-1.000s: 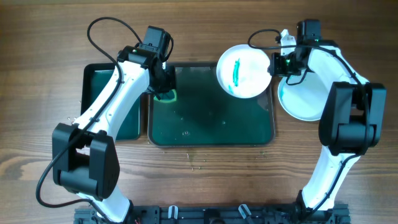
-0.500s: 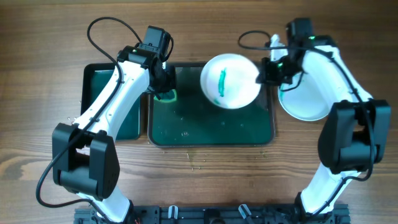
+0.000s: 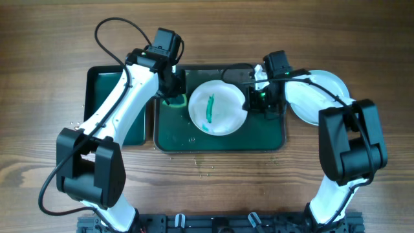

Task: Clean dirty plates on tray and stack at the side
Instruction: 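Grasp the last plate rim with the right gripper and drag it to tray center, then scrub the last plate with the sponge while the right gripper holds its rim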

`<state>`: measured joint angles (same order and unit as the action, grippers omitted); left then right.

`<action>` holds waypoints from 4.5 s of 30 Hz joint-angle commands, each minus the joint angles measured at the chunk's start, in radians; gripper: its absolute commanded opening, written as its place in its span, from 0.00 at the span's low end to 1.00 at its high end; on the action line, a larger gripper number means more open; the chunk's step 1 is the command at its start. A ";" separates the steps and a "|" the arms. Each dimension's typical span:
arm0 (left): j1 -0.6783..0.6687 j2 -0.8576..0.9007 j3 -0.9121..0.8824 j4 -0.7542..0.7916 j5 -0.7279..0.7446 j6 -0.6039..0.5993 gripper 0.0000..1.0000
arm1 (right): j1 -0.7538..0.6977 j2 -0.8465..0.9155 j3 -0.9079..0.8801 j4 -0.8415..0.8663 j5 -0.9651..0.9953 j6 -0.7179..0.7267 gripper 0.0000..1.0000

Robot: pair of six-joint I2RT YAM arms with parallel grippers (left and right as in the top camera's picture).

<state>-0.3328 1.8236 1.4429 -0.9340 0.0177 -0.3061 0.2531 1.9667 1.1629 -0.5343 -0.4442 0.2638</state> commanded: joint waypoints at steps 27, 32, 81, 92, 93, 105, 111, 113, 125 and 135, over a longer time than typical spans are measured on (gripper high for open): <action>-0.142 0.221 -0.146 0.259 0.579 0.071 0.04 | 0.039 0.006 -0.065 0.048 0.061 0.050 0.04; -0.138 0.221 -0.146 0.319 0.574 0.053 0.04 | 0.055 0.006 -0.065 0.048 0.064 0.050 0.04; -0.148 0.220 -0.070 0.166 -0.324 -0.106 0.04 | 0.150 0.006 -0.066 -0.002 0.056 0.029 0.04; -0.148 0.220 -0.070 0.077 0.562 0.113 0.04 | 0.148 0.006 -0.066 -0.002 0.052 0.058 0.04; -0.148 0.220 -0.070 0.084 0.578 0.113 0.04 | 0.148 0.006 -0.066 -0.002 0.051 0.064 0.04; -0.145 0.220 -0.070 0.121 -0.130 -0.116 0.04 | 0.137 0.006 -0.066 0.002 0.036 0.089 0.04; -0.147 0.220 -0.070 0.073 -0.135 -0.138 0.04 | 0.126 0.006 -0.066 0.002 0.023 0.096 0.04; -0.148 0.220 -0.070 0.077 0.066 -0.046 0.04 | 0.126 0.006 -0.066 0.002 0.018 0.096 0.04; -0.118 0.220 -0.059 0.129 0.099 0.004 0.04 | 0.126 0.006 -0.066 0.002 0.003 0.095 0.04; -0.103 0.220 -0.058 -0.056 -0.235 -0.151 0.04 | 0.125 0.006 -0.066 0.002 0.003 0.102 0.04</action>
<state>-0.4580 2.0277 1.4014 -0.9268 -0.0536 -0.4019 0.3832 1.9427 1.1221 -0.5236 -0.4564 0.3565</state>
